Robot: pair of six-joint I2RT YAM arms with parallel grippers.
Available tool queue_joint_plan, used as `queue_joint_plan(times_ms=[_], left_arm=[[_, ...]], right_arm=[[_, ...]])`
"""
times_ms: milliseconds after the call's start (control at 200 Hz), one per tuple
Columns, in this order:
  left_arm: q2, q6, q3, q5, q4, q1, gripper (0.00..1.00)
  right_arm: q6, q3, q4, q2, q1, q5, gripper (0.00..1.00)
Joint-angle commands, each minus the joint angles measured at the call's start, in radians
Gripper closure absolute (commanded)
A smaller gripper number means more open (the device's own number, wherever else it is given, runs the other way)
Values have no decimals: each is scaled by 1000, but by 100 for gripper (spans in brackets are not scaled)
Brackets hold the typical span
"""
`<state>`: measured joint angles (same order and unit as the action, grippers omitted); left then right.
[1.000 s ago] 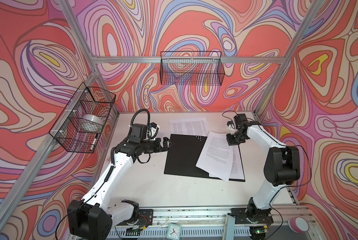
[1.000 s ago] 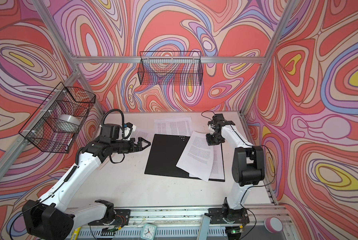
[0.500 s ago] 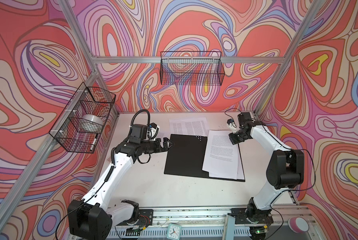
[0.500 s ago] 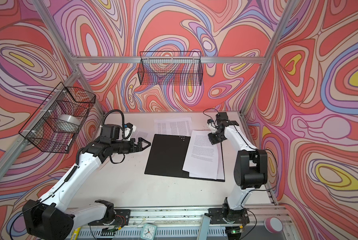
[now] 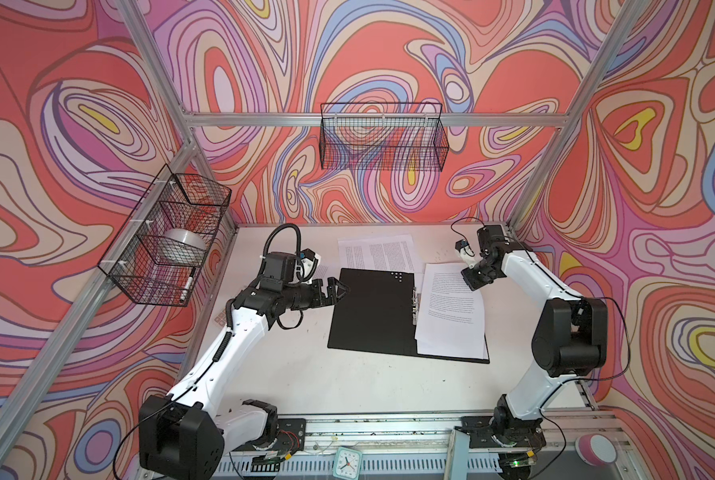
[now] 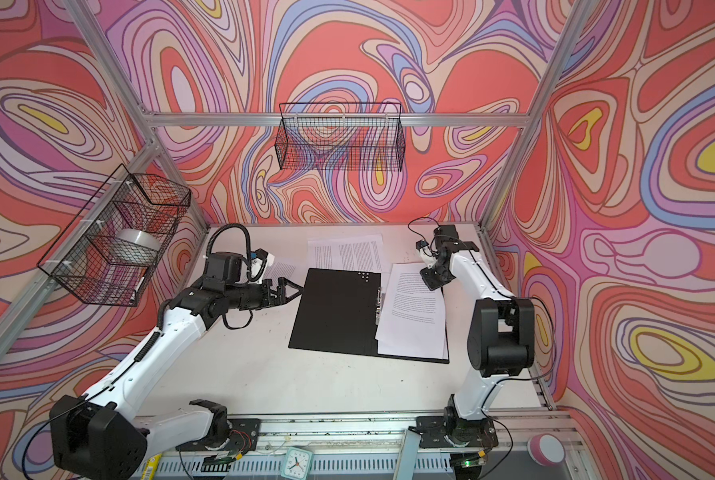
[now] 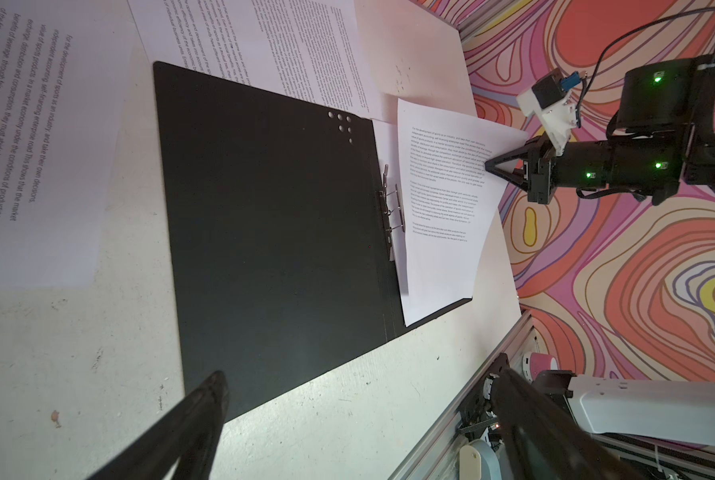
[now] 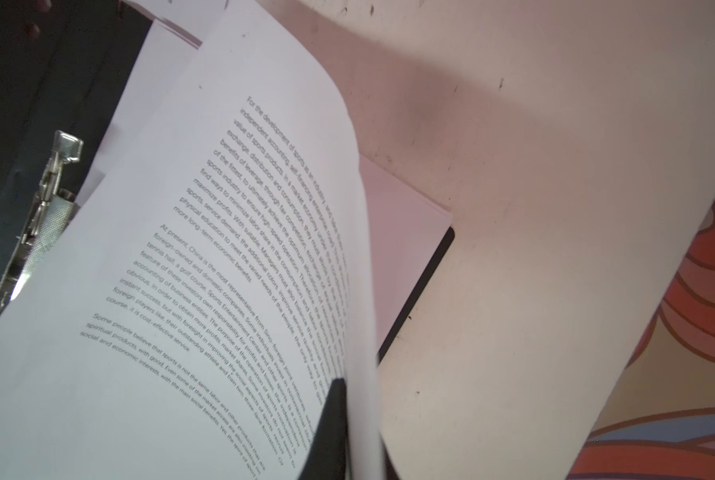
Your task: Put the files into the folder
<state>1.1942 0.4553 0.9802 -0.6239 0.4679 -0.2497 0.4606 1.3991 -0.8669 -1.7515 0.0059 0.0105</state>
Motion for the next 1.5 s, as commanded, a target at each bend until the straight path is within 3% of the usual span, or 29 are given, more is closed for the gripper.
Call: queue_joint_plan(times_ms=[0,275,606,1197,1497], left_arm=[[-43,14,-29,-26,-85,-6,0],[-60,32,-68,-79,-166,-6,0],[-41,130,-106,-317,-356,-6,0],[-37,111,-97,-281,-314,-6,0],[-33,111,-95,-275,-308,-6,0]], right_arm=[[43,6,5,-14,-10,-41,100],[92,2,9,-14,-14,-22,100],[133,-2,24,-14,-14,66,100],[151,-11,12,-55,-13,119,100],[92,-4,5,-77,-12,141,100]])
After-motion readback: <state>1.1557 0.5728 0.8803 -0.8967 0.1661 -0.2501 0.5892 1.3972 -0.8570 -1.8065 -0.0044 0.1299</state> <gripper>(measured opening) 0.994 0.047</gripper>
